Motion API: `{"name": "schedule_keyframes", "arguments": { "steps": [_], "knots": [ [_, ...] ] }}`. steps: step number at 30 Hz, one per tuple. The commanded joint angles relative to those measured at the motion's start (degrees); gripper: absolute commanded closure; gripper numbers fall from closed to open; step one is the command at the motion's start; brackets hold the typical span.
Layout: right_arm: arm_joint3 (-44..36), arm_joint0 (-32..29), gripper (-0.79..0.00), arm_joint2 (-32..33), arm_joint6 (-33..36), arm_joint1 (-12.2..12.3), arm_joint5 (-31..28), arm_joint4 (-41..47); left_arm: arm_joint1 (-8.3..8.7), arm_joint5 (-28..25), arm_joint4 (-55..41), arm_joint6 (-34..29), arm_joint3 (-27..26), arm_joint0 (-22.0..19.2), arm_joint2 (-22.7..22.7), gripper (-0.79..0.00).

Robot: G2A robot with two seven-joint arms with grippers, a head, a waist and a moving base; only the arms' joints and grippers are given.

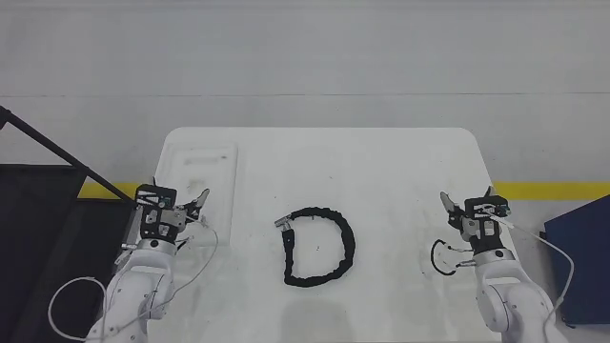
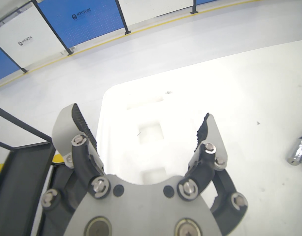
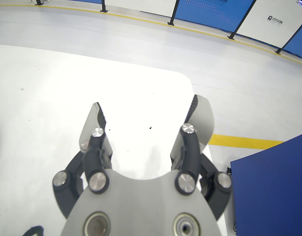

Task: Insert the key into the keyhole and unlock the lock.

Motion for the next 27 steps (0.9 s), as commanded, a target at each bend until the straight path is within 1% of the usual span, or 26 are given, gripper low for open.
{"name": "schedule_keyframes", "arguments": {
  "steps": [1,3,5,7,10,13,15,17,20,24,27],
  "knots": [
    [0.00,0.00,-0.785,0.00,0.00,0.00,0.00,0.00,-0.23,2.20,0.98,-1.78,-0.65,-0.45,1.03,-0.785],
    [0.00,0.00,-0.785,0.00,0.00,0.00,0.00,0.00,-0.35,3.43,2.30,-3.78,-1.95,-0.60,1.33,-0.785],
    [0.00,0.00,-0.785,0.00,0.00,0.00,0.00,0.00,-0.34,3.19,3.48,-6.54,-3.78,-0.28,1.12,-0.785],
    [0.00,0.00,-0.785,0.00,0.00,0.00,0.00,0.00,-0.08,-0.50,5.07,-12.72,-6.55,0.26,0.54,-0.785],
    [0.00,0.00,-0.785,0.00,0.00,0.00,0.00,0.00,0.29,-5.62,7.22,-20.92,-12.38,1.46,-0.78,-0.785],
    [0.00,0.00,-0.785,0.00,0.00,0.00,0.00,0.00,0.50,-10.02,4.67,-26.28,-17.89,2.25,-3.03,-0.785],
    [0.00,0.00,-0.785,0.00,0.00,0.00,0.00,0.00,0.59,-11.83,3.67,-27.70,-20.81,3.05,-4.35,-0.785],
    [0.00,0.00,-0.785,0.00,0.00,0.00,0.00,0.00,0.63,-14.55,0.26,-29.02,-23.05,4.07,-5.16,-0.785],
    [0.00,0.00,-0.785,0.00,0.00,0.00,0.00,0.00,0.70,-17.45,-5.57,-32.93,-24.97,4.87,-7.46,-0.785],
    [0.00,0.00,-0.785,0.00,0.00,0.00,0.00,0.00,0.95,-21.99,-13.47,-41.42,-26.96,5.47,-10.06,-0.785],
    [0.00,0.00,-0.785,0.00,0.00,0.00,0.00,0.00,1.20,-23.92,-16.32,-46.26,-27.67,5.18,-11.73,-0.785]
  ]
}}
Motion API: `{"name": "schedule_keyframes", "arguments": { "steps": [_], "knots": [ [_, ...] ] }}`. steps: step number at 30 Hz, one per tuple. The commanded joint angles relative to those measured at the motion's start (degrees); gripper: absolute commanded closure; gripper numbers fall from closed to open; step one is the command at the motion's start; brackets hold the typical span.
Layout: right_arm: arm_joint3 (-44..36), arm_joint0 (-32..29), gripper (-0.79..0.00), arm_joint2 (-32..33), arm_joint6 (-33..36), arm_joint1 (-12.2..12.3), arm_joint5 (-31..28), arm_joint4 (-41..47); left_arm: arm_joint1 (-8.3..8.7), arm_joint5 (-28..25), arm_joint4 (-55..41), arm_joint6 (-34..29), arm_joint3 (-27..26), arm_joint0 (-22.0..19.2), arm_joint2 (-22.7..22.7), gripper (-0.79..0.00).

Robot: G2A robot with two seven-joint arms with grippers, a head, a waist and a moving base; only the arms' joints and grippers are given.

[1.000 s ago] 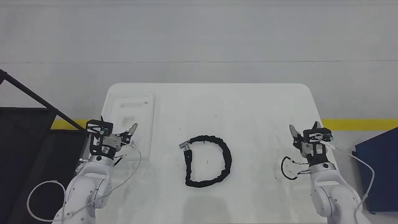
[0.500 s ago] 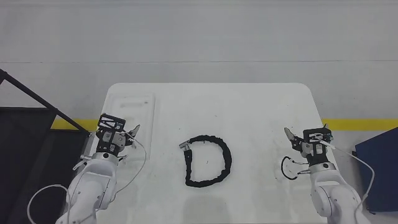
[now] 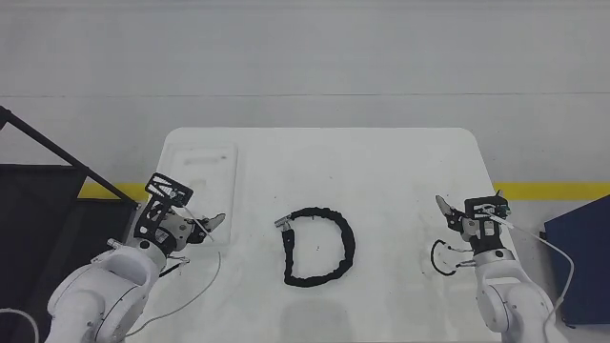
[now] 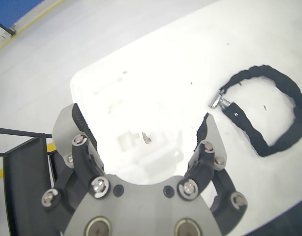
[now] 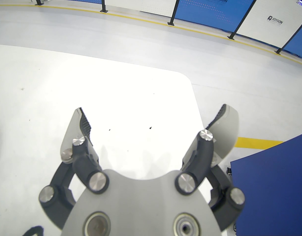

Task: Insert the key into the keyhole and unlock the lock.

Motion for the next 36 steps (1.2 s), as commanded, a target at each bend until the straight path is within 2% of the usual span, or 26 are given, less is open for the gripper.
{"name": "schedule_keyframes", "arguments": {
  "steps": [1,5,8,28,30,36],
  "knots": [
    [0.00,0.00,-0.785,0.00,0.00,0.00,0.00,0.00,0.17,-1.70,-1.69,-2.71,-0.04,-0.09,-0.65,-0.785],
    [0.00,0.00,-0.785,0.00,0.00,0.00,0.00,0.00,0.53,-5.37,-9.13,-8.73,3.19,-0.69,-1.46,-0.785],
    [0.00,0.00,-0.785,0.00,0.00,0.00,0.00,0.00,0.90,-6.11,-11.82,-12.38,5.43,-2.87,-2.57,-0.785],
    [0.00,0.00,-0.785,0.00,0.00,0.00,0.00,0.00,0.89,-6.08,-12.34,-12.71,5.87,-2.70,-2.30,-0.785],
    [0.00,0.00,-0.785,0.00,0.00,0.00,0.00,0.00,1.06,-6.49,-15.41,-16.93,7.30,-3.36,-1.17,-0.785],
    [0.00,0.00,-0.785,0.00,0.00,0.00,0.00,0.00,1.97,-3.76,-24.03,-31.35,9.37,-11.73,0.81,-0.785]
  ]
}}
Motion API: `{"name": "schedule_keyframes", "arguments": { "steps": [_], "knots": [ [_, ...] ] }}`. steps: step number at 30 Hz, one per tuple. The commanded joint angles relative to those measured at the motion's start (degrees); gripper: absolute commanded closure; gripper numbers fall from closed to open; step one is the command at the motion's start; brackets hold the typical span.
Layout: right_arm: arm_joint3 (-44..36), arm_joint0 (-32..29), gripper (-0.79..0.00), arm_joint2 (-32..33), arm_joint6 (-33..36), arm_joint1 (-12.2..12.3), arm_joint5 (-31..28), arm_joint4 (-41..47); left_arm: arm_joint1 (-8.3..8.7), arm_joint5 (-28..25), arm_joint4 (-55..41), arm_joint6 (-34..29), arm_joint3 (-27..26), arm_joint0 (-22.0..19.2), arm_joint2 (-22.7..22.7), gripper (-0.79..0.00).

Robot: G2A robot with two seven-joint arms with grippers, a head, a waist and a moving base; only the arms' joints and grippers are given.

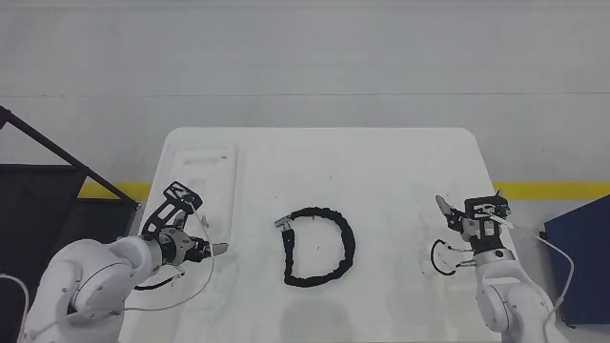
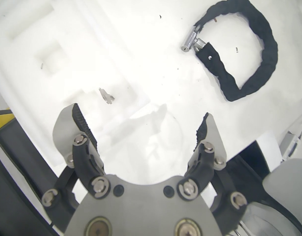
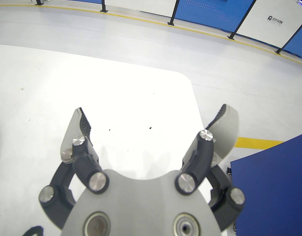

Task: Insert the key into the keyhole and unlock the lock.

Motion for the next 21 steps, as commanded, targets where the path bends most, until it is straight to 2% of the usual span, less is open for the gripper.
{"name": "schedule_keyframes", "arguments": {
  "steps": [1,7,14,21],
  "knots": [
    [0.00,0.00,-0.785,0.00,0.00,0.00,0.00,0.00,0.27,1.19,-2.16,-4.23,0.88,-2.97,0.94,-0.785],
    [0.00,0.00,-0.785,0.00,0.00,0.00,0.00,0.00,1.04,6.72,-6.52,-13.81,4.32,-9.20,2.69,-0.785],
    [0.00,0.00,-0.785,0.00,0.00,0.00,0.00,0.00,3.17,13.92,-10.20,-13.81,13.70,-16.17,6.89,-0.785],
    [0.00,0.00,-0.785,0.00,0.00,0.00,0.00,0.00,5.32,16.67,-11.72,-13.81,18.66,-21.13,10.02,-0.785]
  ]
}}
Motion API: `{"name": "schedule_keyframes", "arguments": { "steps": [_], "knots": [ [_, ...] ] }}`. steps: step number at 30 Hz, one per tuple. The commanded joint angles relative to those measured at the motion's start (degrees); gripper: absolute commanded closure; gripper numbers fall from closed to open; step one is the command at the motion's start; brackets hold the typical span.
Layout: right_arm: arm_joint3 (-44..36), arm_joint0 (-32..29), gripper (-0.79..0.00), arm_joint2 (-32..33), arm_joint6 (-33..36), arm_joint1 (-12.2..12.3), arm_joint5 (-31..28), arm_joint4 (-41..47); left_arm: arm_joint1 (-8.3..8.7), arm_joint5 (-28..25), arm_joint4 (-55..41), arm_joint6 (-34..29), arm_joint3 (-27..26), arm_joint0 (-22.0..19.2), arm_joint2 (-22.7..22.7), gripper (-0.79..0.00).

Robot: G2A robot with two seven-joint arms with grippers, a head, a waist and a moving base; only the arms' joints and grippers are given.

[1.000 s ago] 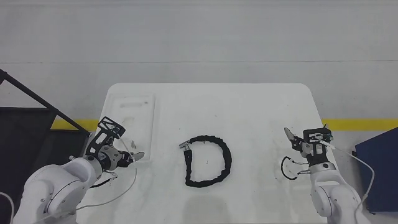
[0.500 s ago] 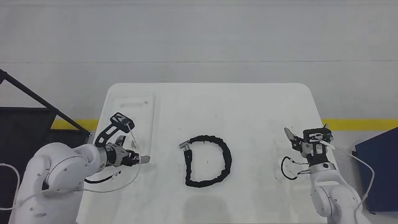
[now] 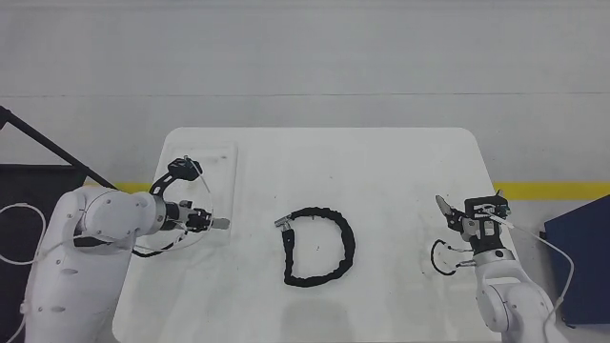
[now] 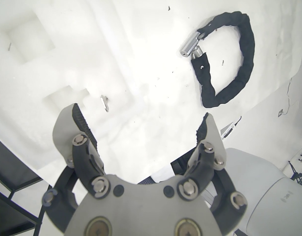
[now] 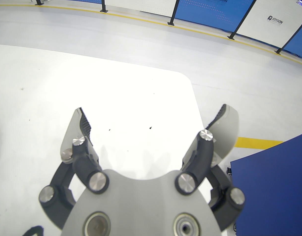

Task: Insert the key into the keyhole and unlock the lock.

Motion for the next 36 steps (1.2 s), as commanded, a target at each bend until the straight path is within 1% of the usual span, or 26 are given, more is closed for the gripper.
{"name": "schedule_keyframes", "arguments": {
  "steps": [1,5,6,7,8,9,10,12,13,16,22,24,25,27,29,31,36],
  "knots": [
    [0.00,0.00,-0.785,0.00,0.00,0.00,0.00,0.00,0.53,0.66,0.17,0.00,1.34,-0.67,1.25,-0.785],
    [0.00,0.00,-0.785,0.00,0.00,0.00,0.00,0.00,1.53,1.47,1.94,0.00,3.01,-2.18,3.64,-0.785],
    [0.00,0.00,-0.785,0.00,0.00,0.00,0.00,0.00,1.72,1.63,2.55,0.00,3.03,-2.46,3.89,-0.760],
    [0.00,0.00,-0.785,0.00,0.00,0.00,0.00,0.00,1.83,1.84,2.55,0.00,2.87,-2.66,3.89,-0.702],
    [0.00,0.00,-0.785,0.00,0.00,0.00,0.00,0.00,1.92,2.06,2.41,0.00,2.90,-2.68,3.88,-0.606],
    [0.00,0.00,-0.785,0.00,0.00,0.00,0.00,0.00,2.02,2.09,2.43,0.00,2.89,-2.61,3.94,-0.557],
    [0.00,0.00,-0.785,0.00,0.00,0.00,0.00,0.00,2.12,2.18,2.49,0.00,3.03,-2.45,4.08,-0.533],
    [0.00,0.00,-0.785,0.00,0.00,0.00,0.00,0.00,2.35,2.39,2.89,0.00,3.19,-2.26,4.59,-0.425],
    [0.00,0.00,-0.785,0.00,0.00,0.00,0.00,0.00,2.45,2.52,3.11,0.00,3.27,-2.26,4.85,-0.382],
    [0.00,0.00,-0.785,0.00,0.00,0.00,0.00,0.00,2.67,2.75,3.81,0.00,3.25,-2.49,5.60,-0.326],
    [0.00,0.00,-0.785,0.00,0.00,0.00,0.00,0.00,2.93,3.78,5.09,0.00,3.77,-3.05,6.85,-0.289],
    [0.00,0.00,-0.785,0.00,0.00,0.00,0.00,0.00,3.03,3.97,5.41,0.00,4.08,-3.16,7.26,-0.237],
    [0.00,0.00,-0.785,0.00,0.00,0.00,0.00,0.00,3.06,4.00,5.47,0.00,4.24,-3.18,7.46,-0.188],
    [0.00,0.00,-0.785,0.00,0.00,0.00,0.00,0.00,3.22,4.23,6.09,0.00,4.79,-3.40,8.15,-0.182],
    [0.00,0.00,-0.785,0.00,0.00,0.00,0.00,0.00,3.30,4.46,6.12,0.00,5.30,-3.88,8.58,-0.212],
    [0.00,0.00,-0.785,0.00,0.00,0.00,0.00,0.00,3.36,4.68,6.31,0.00,5.80,-4.35,8.91,-0.225],
    [0.00,0.00,-0.785,0.00,0.00,0.00,0.00,0.00,3.43,5.52,6.49,0.02,7.31,-5.90,9.94,-0.228]
  ]
}}
